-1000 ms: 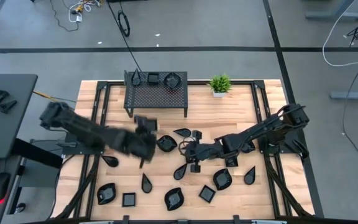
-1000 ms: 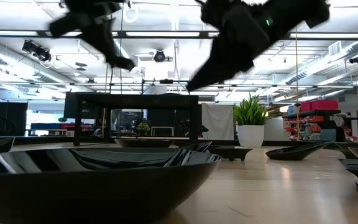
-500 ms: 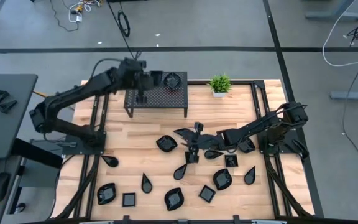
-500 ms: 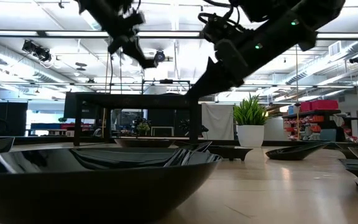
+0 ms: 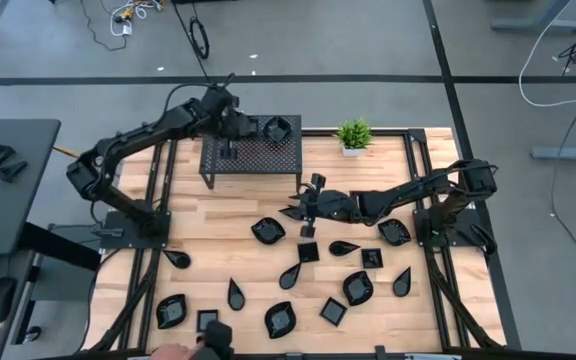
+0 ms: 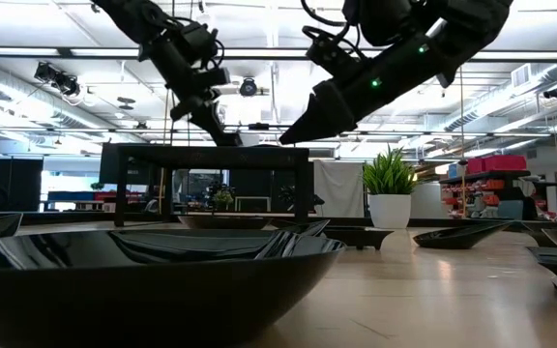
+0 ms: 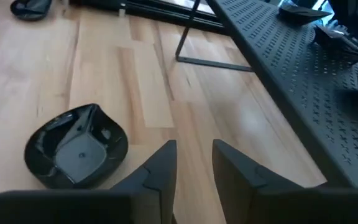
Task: Pick & Place Mini shaped plates
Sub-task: Stack the black square plate on top of the square plate on the shelf, then stack the black leaf-shaped plate on top of the leaf-shaped plate on the shelf
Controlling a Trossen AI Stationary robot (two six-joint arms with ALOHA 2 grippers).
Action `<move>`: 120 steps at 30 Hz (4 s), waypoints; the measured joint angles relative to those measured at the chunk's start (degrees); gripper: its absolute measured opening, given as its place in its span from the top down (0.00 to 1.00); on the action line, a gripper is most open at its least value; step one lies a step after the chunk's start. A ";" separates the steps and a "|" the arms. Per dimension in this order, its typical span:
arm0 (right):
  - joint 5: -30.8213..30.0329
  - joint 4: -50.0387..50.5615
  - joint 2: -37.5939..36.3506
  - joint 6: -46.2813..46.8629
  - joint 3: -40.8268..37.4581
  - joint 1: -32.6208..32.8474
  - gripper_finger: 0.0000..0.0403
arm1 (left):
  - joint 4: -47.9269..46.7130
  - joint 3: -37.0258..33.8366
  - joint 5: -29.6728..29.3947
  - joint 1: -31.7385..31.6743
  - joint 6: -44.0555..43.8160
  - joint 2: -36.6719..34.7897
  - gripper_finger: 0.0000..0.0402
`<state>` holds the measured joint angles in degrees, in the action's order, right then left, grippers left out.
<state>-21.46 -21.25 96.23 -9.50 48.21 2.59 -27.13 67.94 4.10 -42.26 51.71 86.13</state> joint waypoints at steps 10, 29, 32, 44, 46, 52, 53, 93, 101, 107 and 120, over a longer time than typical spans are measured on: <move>0.05 -0.29 0.00 1.49 0.00 -0.69 0.74 | 0.96 0.00 -5.60 -1.02 1.74 0.63 0.96; 0.03 -0.68 0.00 1.47 0.00 -0.70 0.74 | 1.02 0.02 -5.51 -1.95 -0.18 2.66 0.85; 0.02 -0.67 0.00 1.47 0.00 -0.70 0.74 | 0.93 0.02 -5.37 -1.95 -2.00 2.41 0.77; 0.00 -1.44 0.00 1.47 0.01 -1.28 0.74 | 0.61 1.14 4.68 -2.91 -11.83 -0.73 0.63; 0.00 -2.03 0.00 1.48 0.02 -1.42 0.74 | 0.91 1.14 6.39 -3.12 -13.70 -0.19 0.65; 0.00 -2.98 0.00 1.47 0.02 -1.44 0.74 | 0.52 1.03 7.75 -3.13 -15.33 1.31 0.73; 0.00 -2.98 0.00 1.49 0.02 -1.44 0.74 | 0.07 1.03 7.53 -3.13 -15.33 1.65 0.74; 26.43 27.74 16.64 11.37 18.09 -0.24 0.53 | -26.01 0.98 -30.13 49.82 -62.30 -10.86 0.97; 29.69 23.35 17.59 11.98 20.20 2.07 0.51 | -29.97 0.98 -39.07 60.09 -71.36 -10.86 0.98; 31.54 17.17 19.87 12.05 24.31 4.49 0.51 | -31.27 -5.31 -46.00 66.02 -81.67 -13.22 0.98; 20.50 44.86 18.87 -35.73 35.04 3.78 0.51 | 0.56 -29.10 -43.48 71.41 -91.70 -19.89 0.98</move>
<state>-0.96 23.61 115.09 -45.23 83.24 6.37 -26.58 38.84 -39.38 29.15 -39.98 66.24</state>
